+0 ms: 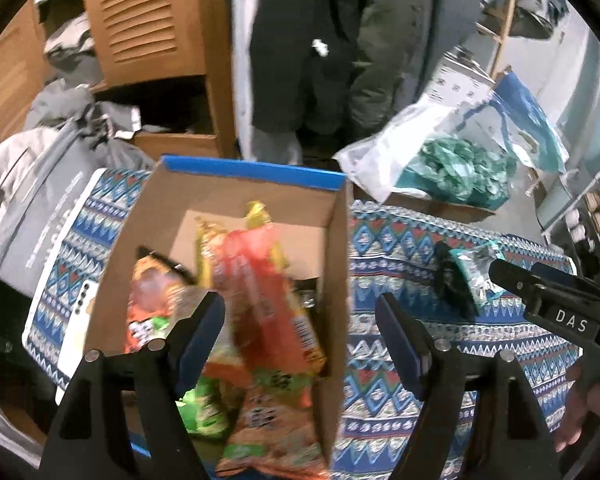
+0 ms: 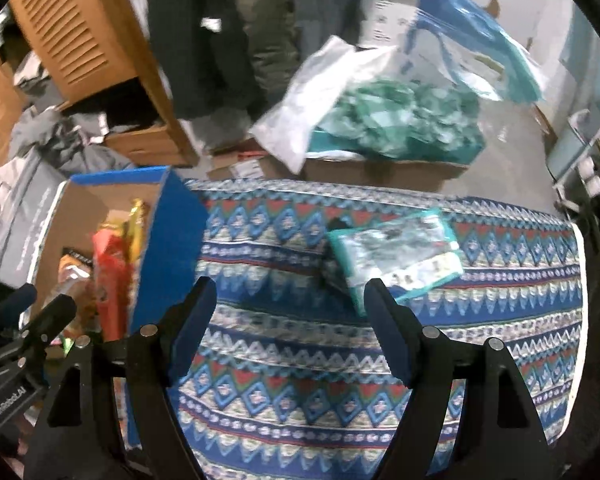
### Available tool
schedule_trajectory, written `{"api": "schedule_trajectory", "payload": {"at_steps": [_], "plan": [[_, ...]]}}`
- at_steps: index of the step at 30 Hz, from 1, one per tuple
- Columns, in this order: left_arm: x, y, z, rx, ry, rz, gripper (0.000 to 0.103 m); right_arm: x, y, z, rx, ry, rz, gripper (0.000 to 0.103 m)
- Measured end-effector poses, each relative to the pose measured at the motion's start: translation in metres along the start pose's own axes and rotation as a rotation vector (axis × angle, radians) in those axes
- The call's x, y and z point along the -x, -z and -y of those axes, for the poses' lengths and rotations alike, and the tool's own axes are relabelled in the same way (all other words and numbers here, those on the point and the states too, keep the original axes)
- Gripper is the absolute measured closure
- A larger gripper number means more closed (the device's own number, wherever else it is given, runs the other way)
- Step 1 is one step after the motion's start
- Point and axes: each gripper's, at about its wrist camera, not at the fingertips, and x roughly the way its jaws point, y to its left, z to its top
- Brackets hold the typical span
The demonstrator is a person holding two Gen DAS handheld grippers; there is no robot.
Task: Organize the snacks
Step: 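Move both open tools back to the teal-and-black bag on the tablecloth, then grasp the teal bag with the right tool while the left tool grasps the black bag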
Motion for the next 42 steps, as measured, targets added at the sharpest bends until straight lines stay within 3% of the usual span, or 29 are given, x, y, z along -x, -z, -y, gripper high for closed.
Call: {"api": "schedule_trajectory", "payload": {"at_steps": [12, 17, 29, 36, 42], "plan": [[-0.050, -0.028, 0.070, -0.089, 0.018, -0.072, 0.024, -0.048, -0.029, 0.076, -0.098, 0.108, -0.092, 0.027], [-0.081, -0.035, 0.088, -0.099, 0.017, -0.118, 0.024, -0.077, -0.045, 0.090, -0.119, 0.110, -0.121, 0.027], [-0.145, -0.049, 0.098, -0.032, 0.019, -0.220, 0.024, -0.134, -0.062, 0.094, -0.124, 0.140, -0.178, 0.027], [-0.146, -0.050, 0.108, -0.055, 0.018, -0.221, 0.023, -0.155, -0.057, 0.089, -0.069, 0.181, -0.226, 0.027], [-0.138, -0.041, 0.107, -0.064, 0.035, -0.218, 0.023, -0.145, -0.040, 0.092, -0.018, 0.218, -0.237, 0.027]]}}
